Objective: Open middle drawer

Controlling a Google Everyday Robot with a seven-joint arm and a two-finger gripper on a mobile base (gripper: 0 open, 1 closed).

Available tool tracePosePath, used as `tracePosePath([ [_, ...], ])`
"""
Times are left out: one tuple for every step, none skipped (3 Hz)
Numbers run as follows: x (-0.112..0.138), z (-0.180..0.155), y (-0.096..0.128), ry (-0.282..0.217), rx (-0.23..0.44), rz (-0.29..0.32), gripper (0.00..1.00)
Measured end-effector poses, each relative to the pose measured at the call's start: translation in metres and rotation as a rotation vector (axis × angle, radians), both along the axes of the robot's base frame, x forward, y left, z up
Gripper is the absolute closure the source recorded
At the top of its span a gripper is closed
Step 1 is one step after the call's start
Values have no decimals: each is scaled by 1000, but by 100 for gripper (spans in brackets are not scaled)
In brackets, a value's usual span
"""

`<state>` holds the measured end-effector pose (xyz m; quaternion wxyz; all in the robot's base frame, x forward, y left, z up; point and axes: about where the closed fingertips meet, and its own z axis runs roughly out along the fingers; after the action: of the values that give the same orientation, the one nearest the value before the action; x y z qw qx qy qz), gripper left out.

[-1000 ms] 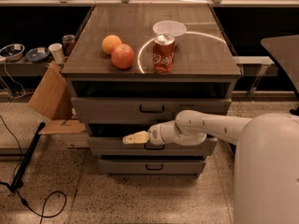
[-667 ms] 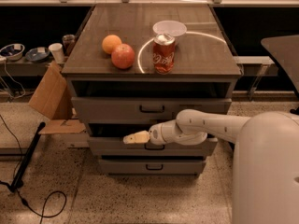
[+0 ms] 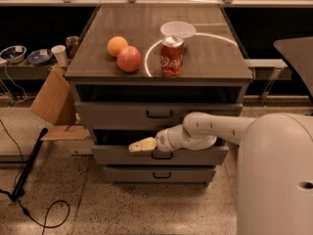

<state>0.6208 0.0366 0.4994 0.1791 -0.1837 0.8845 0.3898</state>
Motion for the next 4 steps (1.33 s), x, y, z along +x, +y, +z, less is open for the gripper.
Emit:
tracePosePath([
  [0, 2, 0, 0, 0, 0, 0],
  [-12, -1, -18, 44, 10, -20, 0],
  [-13, 3, -19, 46, 11, -21, 0],
  [-12, 7, -25, 9, 160, -104, 0],
])
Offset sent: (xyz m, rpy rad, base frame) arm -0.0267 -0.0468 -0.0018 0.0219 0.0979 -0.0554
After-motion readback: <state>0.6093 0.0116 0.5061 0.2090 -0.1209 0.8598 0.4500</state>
